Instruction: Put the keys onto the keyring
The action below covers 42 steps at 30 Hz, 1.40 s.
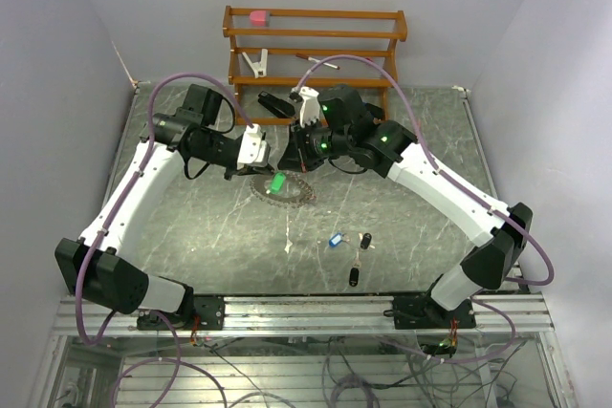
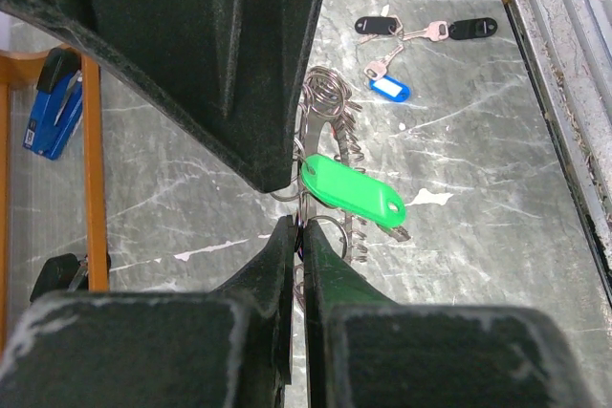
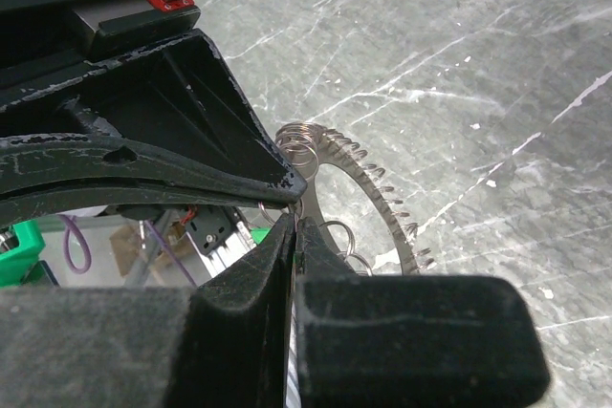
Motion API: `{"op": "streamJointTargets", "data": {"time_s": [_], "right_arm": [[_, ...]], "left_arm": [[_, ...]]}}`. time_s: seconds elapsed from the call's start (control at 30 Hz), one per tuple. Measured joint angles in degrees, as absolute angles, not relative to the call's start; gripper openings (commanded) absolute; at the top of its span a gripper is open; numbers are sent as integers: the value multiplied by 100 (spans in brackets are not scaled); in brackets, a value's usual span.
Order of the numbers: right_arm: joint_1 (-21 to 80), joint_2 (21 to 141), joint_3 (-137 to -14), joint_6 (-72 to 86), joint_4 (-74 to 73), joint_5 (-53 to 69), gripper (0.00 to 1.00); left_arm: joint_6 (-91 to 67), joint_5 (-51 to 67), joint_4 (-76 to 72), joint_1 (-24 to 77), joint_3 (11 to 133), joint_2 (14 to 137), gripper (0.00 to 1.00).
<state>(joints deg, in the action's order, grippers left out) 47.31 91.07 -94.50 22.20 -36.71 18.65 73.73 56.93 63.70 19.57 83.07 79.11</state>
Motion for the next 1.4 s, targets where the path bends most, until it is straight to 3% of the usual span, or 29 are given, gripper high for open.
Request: {"op": "streamJointTargets", "data": {"time_s": [1.4], "right_arm": [[4622, 9111, -9454, 3044, -3288, 1988, 0]], "left_arm": [[7207, 5140, 6261, 2235, 9000, 8278, 7]]}}
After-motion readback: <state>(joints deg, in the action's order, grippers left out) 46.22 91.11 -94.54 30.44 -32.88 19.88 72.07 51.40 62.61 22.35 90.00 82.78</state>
